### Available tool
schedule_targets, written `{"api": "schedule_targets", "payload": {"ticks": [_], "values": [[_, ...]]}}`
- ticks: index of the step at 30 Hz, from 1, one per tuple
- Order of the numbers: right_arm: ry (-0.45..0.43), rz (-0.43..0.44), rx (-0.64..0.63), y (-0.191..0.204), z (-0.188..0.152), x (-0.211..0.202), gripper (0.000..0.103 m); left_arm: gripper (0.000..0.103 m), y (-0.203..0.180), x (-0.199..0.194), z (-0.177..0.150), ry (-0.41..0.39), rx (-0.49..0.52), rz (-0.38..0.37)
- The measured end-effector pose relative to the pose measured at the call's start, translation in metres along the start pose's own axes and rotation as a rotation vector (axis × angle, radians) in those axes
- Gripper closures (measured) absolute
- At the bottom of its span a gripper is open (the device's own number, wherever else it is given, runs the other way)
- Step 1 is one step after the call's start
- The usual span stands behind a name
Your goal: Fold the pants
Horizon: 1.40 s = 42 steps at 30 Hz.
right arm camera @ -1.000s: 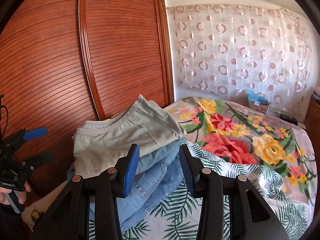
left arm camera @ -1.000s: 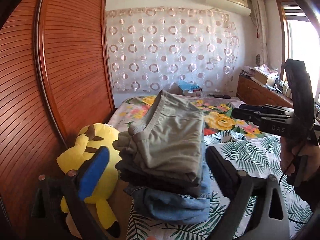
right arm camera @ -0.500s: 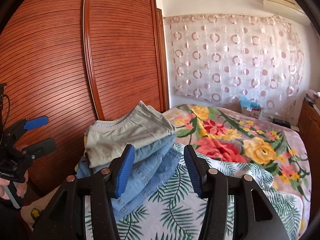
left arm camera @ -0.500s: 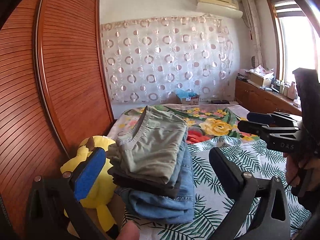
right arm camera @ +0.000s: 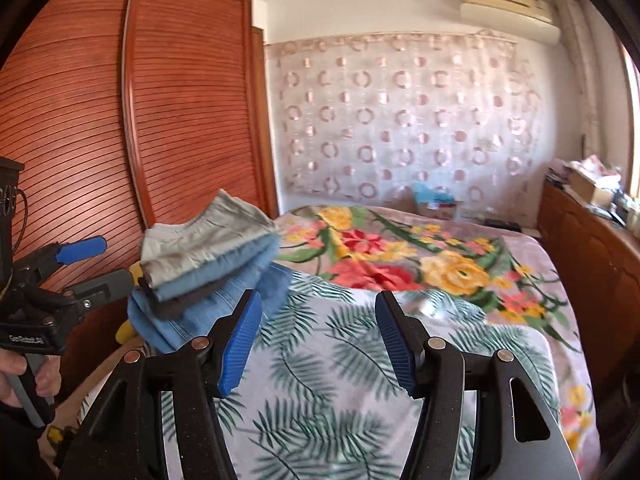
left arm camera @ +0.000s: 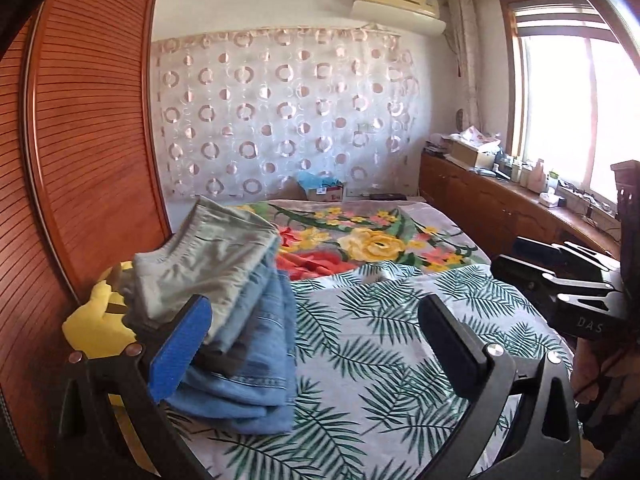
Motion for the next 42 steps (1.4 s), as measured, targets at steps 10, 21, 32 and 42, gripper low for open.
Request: {"api": "schedule_targets", "payload": {"ticks": [10,21,32,42], "values": [[0.008,-0.151,0.003,0.014,-0.016,-0.038,0.039,0.000,-0.052,-0.009,-0.023,0.038,-0.001,-0.065],[-0.033,-0.205,0.053,0.036,-0.019,-0.076,0.039,0.000,-0.090,-0.045,-0.026,0.009,0.001,-0.077],[-0.099,-0.234,0.073,0.056,-0.022,-0.096,0.039,0.000,-0.098,-0.078,-0.010,-0.054,0.018,-0.057],[-0.125,-0.238,0.085,0.055,-0.042,-0.101,0.039,0.000,-0.094,-0.097,-0.004,-0.088,0.009,-0.045]]}}
Point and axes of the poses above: each gripper's, at about its wrist camera, not at the fingertips, and x roughly the way its jaws point, y to its left, z to its top, the point moved 3 cm from there along x, roughly the way its jaws point, and after that the axes turned 3 degrees about -y, right-handed, at the moved point
